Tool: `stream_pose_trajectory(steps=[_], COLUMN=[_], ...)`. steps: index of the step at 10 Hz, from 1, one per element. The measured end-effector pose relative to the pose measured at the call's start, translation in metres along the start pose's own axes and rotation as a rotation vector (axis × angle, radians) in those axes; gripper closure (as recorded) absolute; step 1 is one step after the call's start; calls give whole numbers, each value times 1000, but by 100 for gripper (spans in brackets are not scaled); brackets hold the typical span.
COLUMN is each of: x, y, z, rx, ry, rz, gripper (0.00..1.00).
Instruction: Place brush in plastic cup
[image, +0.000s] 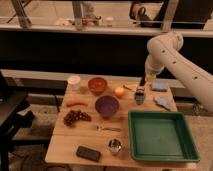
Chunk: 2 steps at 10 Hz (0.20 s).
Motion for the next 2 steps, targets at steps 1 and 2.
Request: stream_pose_trajectory(steps=[1,2], x=[0,0], y=[0,-1], z=[-1,-1], rx=[1,2], ry=[0,0], rz=[0,0], gripper=[20,20])
